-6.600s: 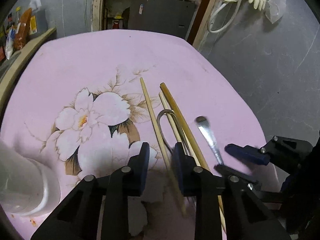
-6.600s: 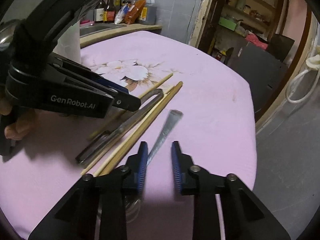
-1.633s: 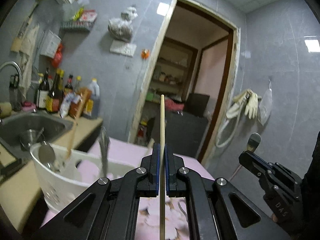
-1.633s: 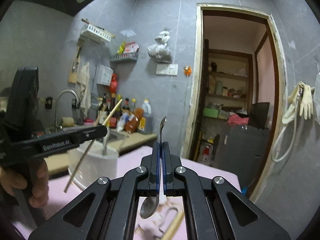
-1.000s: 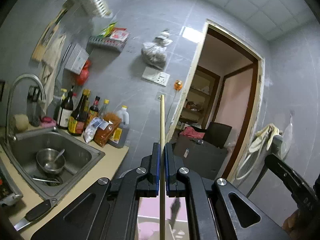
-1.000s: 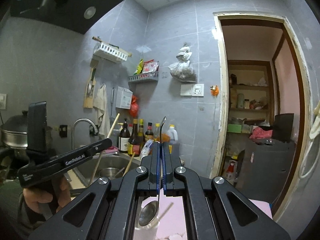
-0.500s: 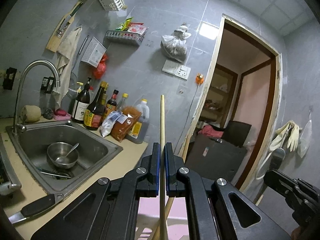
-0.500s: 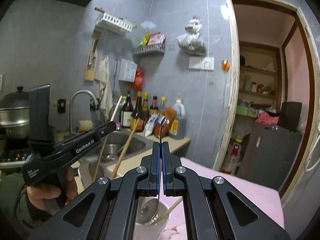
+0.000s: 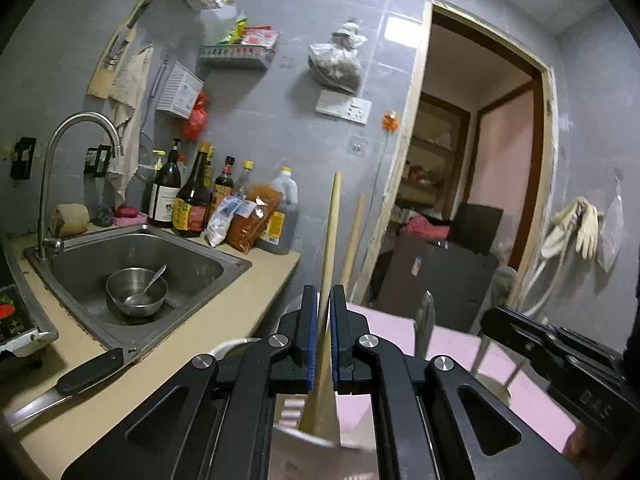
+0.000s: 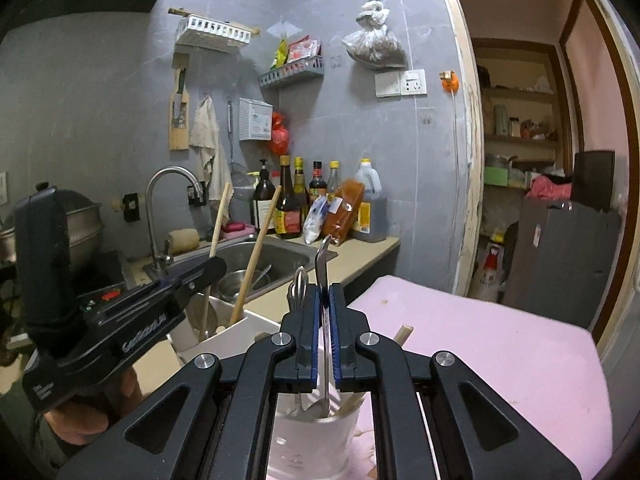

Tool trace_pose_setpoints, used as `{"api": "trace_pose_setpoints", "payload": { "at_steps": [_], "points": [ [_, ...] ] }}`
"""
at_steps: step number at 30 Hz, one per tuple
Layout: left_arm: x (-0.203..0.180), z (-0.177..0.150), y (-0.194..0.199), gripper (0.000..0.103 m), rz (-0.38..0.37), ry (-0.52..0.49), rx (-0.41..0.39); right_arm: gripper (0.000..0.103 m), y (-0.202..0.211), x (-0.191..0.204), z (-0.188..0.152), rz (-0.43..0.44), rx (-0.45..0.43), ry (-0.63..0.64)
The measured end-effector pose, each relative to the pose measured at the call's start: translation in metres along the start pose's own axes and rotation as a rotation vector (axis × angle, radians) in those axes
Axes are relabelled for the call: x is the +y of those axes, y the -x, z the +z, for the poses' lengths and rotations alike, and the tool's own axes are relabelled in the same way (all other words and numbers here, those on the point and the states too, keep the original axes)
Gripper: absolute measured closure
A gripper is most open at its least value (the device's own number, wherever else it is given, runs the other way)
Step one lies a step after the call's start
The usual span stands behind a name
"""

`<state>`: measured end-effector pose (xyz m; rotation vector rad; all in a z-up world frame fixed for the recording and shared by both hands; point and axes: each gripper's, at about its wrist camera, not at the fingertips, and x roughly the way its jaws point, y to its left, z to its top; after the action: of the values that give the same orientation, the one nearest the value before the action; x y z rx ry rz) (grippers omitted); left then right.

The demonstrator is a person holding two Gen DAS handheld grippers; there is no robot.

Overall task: Organize utensils
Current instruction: 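Lower the chopstick and knife into the white caddy and open both tools, then withdraw both open tools from the caddy back over the table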

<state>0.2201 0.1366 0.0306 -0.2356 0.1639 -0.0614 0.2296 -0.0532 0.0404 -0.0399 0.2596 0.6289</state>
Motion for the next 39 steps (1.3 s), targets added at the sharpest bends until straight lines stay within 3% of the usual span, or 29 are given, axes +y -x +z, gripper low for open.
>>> {"api": "trace_pose_setpoints", "payload": {
  "at_steps": [8, 11, 13, 15, 17, 19, 27, 31, 39],
  "points": [
    [0.001, -0.004, 0.009, 0.097, -0.05, -0.002, 0.083, 0.092, -0.003, 0.0, -0.006, 0.015, 0.021, -0.055],
    [0.001, -0.003, 0.015, 0.088, -0.059, 0.009, 0.088, 0.083, 0.0, -0.001, -0.006, 0.021, 0.01, -0.067],
    [0.0, -0.001, 0.02, 0.076, -0.07, 0.02, 0.082, 0.081, 0.006, -0.001, -0.005, 0.02, -0.01, -0.069],
    [-0.004, 0.002, 0.026, 0.075, -0.076, 0.019, 0.075, 0.076, 0.013, -0.002, -0.003, 0.01, -0.033, -0.073],
    [-0.011, 0.006, 0.03, 0.069, -0.076, 0.009, 0.073, 0.06, 0.023, -0.004, -0.001, -0.008, -0.065, -0.08],
    [-0.017, 0.01, 0.034, 0.053, -0.077, 0.003, 0.071, 0.053, 0.036, -0.009, 0.003, -0.025, -0.104, -0.084],
    [-0.05, 0.021, 0.049, 0.018, -0.092, -0.007, 0.035, 0.024, 0.086, -0.033, 0.01, -0.114, -0.19, -0.091],
    [-0.068, 0.023, 0.055, 0.007, -0.099, -0.025, 0.013, 0.0, 0.113, -0.047, 0.008, -0.167, -0.215, -0.079],
    [-0.104, 0.011, 0.061, 0.004, -0.139, -0.063, 0.01, 0.0, 0.157, -0.071, -0.006, -0.27, -0.221, -0.071]
  ]
}}
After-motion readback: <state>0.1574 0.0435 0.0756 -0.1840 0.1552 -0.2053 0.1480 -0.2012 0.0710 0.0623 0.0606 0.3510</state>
